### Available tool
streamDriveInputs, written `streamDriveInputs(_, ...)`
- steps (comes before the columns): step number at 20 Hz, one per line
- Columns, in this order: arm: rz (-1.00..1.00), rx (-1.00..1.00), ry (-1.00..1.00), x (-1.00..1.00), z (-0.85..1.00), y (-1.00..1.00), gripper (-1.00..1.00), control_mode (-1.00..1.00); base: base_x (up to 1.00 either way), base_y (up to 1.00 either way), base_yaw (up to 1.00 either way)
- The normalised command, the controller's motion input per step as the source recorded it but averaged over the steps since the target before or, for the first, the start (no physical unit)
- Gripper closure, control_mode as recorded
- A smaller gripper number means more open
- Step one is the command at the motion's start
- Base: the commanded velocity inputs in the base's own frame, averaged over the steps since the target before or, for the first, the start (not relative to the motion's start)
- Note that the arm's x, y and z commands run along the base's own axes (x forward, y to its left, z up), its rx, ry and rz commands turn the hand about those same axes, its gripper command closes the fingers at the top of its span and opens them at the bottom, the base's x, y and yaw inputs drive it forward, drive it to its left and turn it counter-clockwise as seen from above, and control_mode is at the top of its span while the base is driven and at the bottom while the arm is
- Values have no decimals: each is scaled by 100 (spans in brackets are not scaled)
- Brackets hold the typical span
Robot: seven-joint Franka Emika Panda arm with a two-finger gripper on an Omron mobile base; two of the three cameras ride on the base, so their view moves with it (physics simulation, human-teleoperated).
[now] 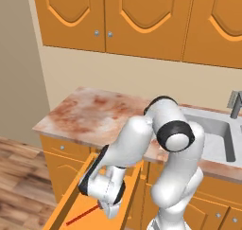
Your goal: Take a straw from the drawer in front and place it inside the glass cup on the dining counter.
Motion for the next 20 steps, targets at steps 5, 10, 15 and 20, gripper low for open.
streamDriveInputs(5,0,0,-9,5,100,-15,100,-100,0,0,0)
streamDriveInputs(10,0,0,-1,44,100,0,100,-100,0,0,0)
streamDriveInputs(15,0,0,0,80,100,19,100,-100,0,0,0)
streamDriveInputs(20,0,0,0,97,100,39,100,-100,0,0,0)
